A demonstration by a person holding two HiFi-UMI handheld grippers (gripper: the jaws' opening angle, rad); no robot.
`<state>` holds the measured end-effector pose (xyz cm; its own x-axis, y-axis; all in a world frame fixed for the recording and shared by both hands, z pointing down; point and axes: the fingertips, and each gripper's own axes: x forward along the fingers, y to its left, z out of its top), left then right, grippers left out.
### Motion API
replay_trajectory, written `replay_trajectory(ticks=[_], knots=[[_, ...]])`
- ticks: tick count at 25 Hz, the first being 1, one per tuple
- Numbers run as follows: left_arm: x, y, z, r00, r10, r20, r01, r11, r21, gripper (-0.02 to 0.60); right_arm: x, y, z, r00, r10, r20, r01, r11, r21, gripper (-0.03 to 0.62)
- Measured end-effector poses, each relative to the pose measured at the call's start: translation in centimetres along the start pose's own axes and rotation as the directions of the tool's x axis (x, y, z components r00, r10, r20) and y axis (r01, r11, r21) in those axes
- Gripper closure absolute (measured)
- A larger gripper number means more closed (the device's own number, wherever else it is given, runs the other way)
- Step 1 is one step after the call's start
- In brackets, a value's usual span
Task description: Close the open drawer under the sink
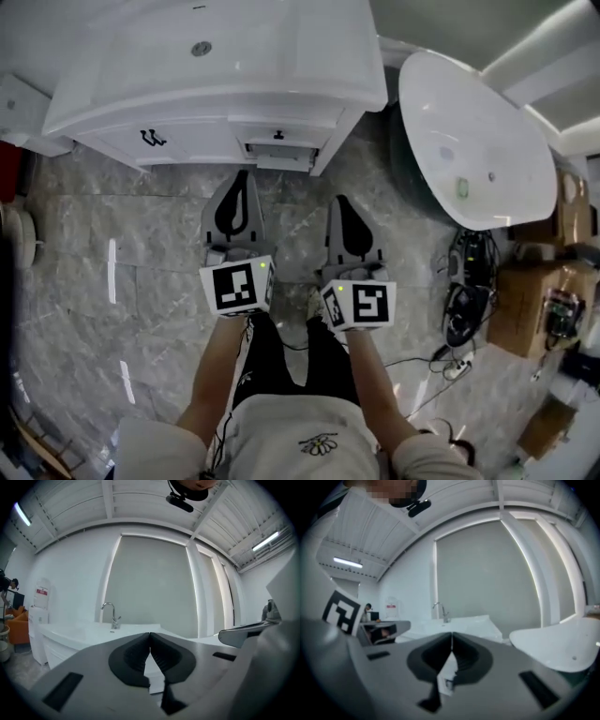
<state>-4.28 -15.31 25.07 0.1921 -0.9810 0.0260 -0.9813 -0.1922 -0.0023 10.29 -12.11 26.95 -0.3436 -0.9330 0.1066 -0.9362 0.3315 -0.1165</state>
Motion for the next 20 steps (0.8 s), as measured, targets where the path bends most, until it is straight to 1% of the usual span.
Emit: replay_trajectory(ticks=[1,3,4,7,9,10,13,14,17,18,20], knots=[[-1.5,-0.2,1.2,1.000,0.000,-0.011,0.000,1.000,0.005,0.558,-0.8,0.3,0.9,1.000,0.002,-0.001,-0.002,1.000,0.002,0.565],[-3.8,-0.8,3.5,1.000,-0.010,-0.024,0.011,0.999,0.049,0.560,-2.0,0.9,2.8,1.000,0.017,0.001,-0.017,1.000,-0.001,0.565],[-4.7,-1.2,4.7,1.000,-0.014,-0.015,0.015,0.997,0.070,0.561,-2.6,1.3,3.7,1.000,0.027,0.006,-0.027,1.000,-0.008,0.565],[-8.1,-2.9,8.2,0.999,-0.023,0.044,0.018,0.995,0.098,0.561,-5.2,2.4,5.8,0.998,0.059,0.012,-0.058,0.998,-0.025,0.565],[-9.7,-3.9,9.7,0.998,-0.029,0.054,0.022,0.992,0.127,0.561,-6.6,2.7,6.6,0.997,0.074,0.014,-0.074,0.997,-0.029,0.565],[-10.2,-4.3,10.4,0.998,-0.032,0.061,0.024,0.992,0.121,0.561,-7.1,2.8,6.9,0.997,0.081,0.014,-0.080,0.996,-0.034,0.565],[-11.8,-5.5,11.5,0.997,-0.046,0.070,0.041,0.997,0.060,0.563,-8.4,3.2,6.7,0.995,0.102,-0.006,-0.102,0.994,-0.048,0.565],[-12.5,-5.6,11.5,0.997,-0.036,0.063,0.034,0.998,0.044,0.563,-8.9,3.4,6.5,0.994,0.109,-0.013,-0.110,0.992,-0.054,0.565],[-14.5,-5.1,11.7,0.998,0.038,0.045,-0.038,0.999,-0.019,0.563,-10.6,4.1,6.3,0.989,0.143,-0.031,-0.145,0.987,-0.069,0.565],[-15.1,-4.8,12.0,0.997,0.052,0.053,-0.051,0.998,-0.026,0.561,-11.1,4.3,6.4,0.987,0.155,-0.031,-0.157,0.985,-0.074,0.565],[-16.0,-4.7,12.3,0.995,0.060,0.074,-0.060,0.998,-0.006,0.561,-11.9,4.8,7.0,0.984,0.179,-0.020,-0.180,0.979,-0.091,0.565]])
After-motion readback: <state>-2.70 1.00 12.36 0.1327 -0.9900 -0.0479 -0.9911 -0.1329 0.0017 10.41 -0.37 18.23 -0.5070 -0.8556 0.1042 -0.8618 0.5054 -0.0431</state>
